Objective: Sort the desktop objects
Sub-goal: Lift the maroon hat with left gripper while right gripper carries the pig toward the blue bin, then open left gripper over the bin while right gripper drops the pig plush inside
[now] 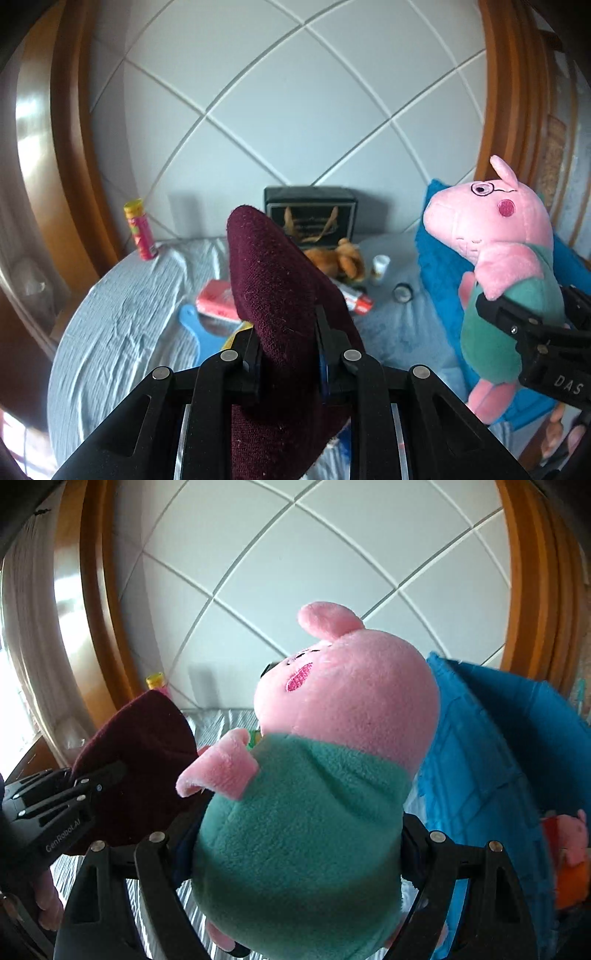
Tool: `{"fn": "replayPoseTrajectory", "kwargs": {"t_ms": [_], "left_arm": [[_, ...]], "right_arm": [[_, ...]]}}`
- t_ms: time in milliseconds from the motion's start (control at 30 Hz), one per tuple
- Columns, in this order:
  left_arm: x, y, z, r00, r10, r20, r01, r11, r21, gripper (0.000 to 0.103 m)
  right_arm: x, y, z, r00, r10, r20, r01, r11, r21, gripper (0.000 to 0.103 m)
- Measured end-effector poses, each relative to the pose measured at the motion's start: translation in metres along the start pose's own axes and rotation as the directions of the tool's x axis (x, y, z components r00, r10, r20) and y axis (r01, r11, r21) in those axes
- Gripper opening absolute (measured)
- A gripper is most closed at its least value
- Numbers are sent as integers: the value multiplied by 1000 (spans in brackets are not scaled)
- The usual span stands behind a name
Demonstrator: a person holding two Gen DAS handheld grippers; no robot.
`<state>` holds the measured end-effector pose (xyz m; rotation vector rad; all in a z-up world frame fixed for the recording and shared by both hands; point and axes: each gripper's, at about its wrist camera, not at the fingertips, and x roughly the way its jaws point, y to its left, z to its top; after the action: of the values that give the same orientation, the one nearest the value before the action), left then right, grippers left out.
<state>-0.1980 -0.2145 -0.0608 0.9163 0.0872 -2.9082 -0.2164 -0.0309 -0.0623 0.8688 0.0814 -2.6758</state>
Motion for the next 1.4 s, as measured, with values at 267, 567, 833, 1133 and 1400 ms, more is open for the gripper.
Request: {"fn": "replayPoseTrajectory", "kwargs": {"t_ms": [267, 567, 833, 1133, 1400], "left_arm": [[-21, -53, 27, 994, -86, 69, 83, 995, 47, 21], [-15, -196, 27, 986, -162, 34, 157, 981, 116, 21], [-4, -334, 20, 975, -219, -28, 221, 960, 172, 21], [5, -412, -16, 971, -206, -122, 228, 949, 216, 21], [3, -421, -29, 973, -190, -129, 213, 957, 197, 25]], "right_arm": [[-74, -50, 21, 987, -110, 114, 102, 992, 74, 84], [-133, -189, 13, 952, -251, 178, 227, 963, 146, 84], [-129, -314, -30, 958, -280, 56, 272, 955, 122, 84], [-111, -382, -81, 975, -221, -34, 223, 964, 146, 84], [-113, -389, -84, 981, -192, -11, 192, 973, 125, 85]]}}
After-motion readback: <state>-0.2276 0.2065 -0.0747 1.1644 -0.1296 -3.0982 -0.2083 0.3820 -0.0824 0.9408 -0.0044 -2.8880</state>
